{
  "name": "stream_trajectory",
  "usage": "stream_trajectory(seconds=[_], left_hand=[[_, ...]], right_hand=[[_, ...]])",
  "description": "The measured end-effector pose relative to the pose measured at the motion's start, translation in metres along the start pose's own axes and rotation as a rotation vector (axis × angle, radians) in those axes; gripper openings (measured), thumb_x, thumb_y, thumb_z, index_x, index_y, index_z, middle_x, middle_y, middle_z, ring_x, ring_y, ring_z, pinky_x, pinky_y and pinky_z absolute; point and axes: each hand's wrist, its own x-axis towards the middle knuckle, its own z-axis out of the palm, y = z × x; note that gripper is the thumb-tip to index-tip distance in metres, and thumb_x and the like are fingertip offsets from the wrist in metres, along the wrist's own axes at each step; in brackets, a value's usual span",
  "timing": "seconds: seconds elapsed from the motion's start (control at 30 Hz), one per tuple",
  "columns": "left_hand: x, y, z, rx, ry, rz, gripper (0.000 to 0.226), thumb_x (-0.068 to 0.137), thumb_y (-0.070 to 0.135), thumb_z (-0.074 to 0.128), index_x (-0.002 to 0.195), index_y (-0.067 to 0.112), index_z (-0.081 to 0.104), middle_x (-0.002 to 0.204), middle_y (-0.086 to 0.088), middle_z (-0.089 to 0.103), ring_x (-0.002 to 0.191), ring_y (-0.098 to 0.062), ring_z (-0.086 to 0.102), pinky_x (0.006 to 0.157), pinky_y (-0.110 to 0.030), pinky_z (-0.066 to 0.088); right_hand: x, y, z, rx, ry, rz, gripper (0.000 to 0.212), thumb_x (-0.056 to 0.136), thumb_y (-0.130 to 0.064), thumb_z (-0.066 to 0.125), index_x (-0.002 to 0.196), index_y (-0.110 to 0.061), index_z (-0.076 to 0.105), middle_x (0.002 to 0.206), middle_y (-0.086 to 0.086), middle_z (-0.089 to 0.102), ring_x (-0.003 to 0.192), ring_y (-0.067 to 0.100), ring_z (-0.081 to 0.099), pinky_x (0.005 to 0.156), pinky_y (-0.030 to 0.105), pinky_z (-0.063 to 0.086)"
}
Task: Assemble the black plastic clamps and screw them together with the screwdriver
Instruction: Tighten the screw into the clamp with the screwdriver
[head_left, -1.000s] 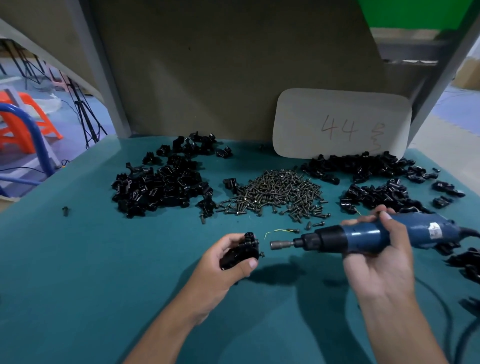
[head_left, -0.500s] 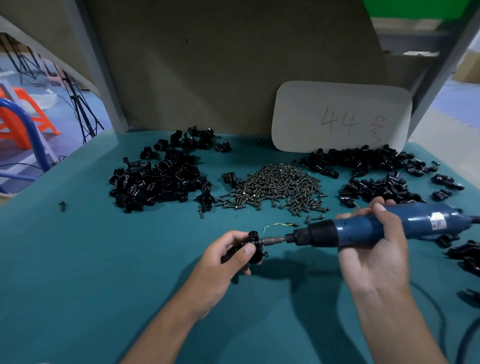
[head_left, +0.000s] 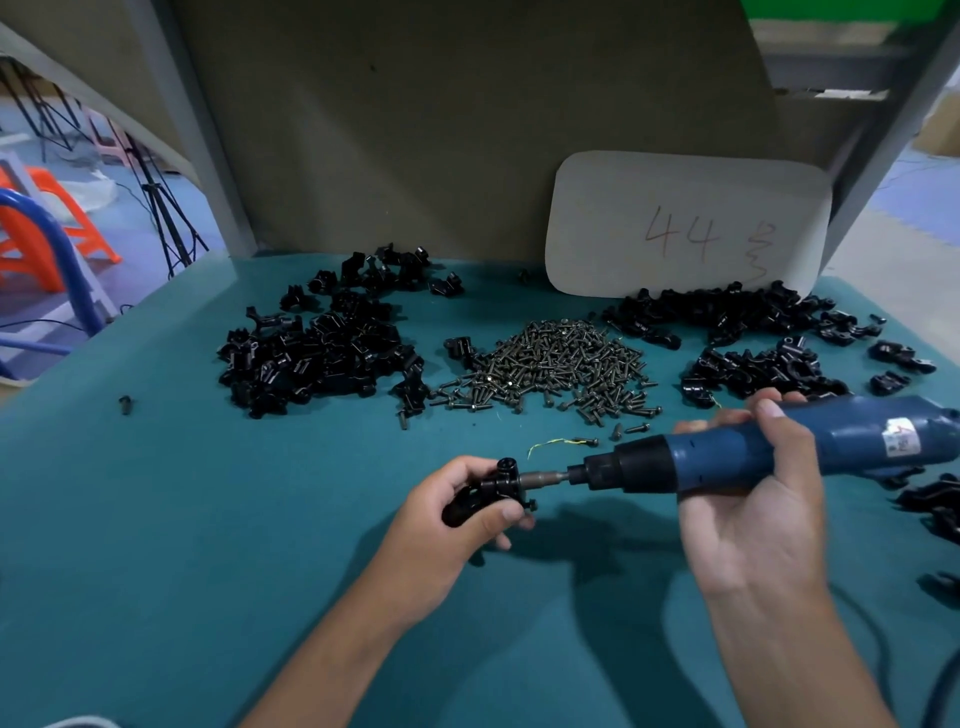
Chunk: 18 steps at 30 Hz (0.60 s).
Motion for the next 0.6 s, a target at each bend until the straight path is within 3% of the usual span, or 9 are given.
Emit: stream_trajectory(seconds=[0.1, 0.4, 0.6], left_hand=[[0.0013, -0.0016, 0.0008, -0.008, 0.015, -0.002, 0.050, 0.068, 0.048, 0.080, 0.107, 0.019, 0.064, 0.096, -0.010, 0.077, 0.072, -0.014, 0.066, 0.068, -0.029, 0.052], [0.0021, -0.0061, -0.0024, 0.025, -0.044, -0.014, 0.024, 0.082, 0.042, 0.076, 0.100, 0.033, 0.064, 0.094, -0.005, 0.078, 0.074, -0.012, 0.066, 0.068, -0.027, 0.052], [0.0014, -0.0063, -0.0038, 0.084, -0.037, 0.012, 0.030, 0.081, 0.050, 0.075, 0.102, 0.034, 0.062, 0.094, -0.002, 0.078, 0.072, -0.012, 0.065, 0.067, -0.027, 0.052]], right_hand=[[-0.0001, 0.0014, 0.0022, -0.010, 0.015, 0.001, 0.021, 0.094, -0.008, 0.062, 0.104, -0.026, 0.058, 0.091, -0.013, 0.062, 0.077, 0.006, 0.057, 0.073, 0.029, 0.054], [-0.0020, 0.0043, 0.0019, -0.032, 0.021, -0.009, 0.022, 0.094, -0.008, 0.062, 0.103, -0.027, 0.055, 0.083, -0.013, 0.062, 0.073, 0.007, 0.060, 0.072, 0.030, 0.054], [-0.0041, 0.0061, 0.0034, -0.034, 0.031, -0.005, 0.022, 0.095, -0.007, 0.061, 0.102, -0.027, 0.055, 0.083, -0.013, 0.061, 0.073, 0.007, 0.059, 0.072, 0.029, 0.054]])
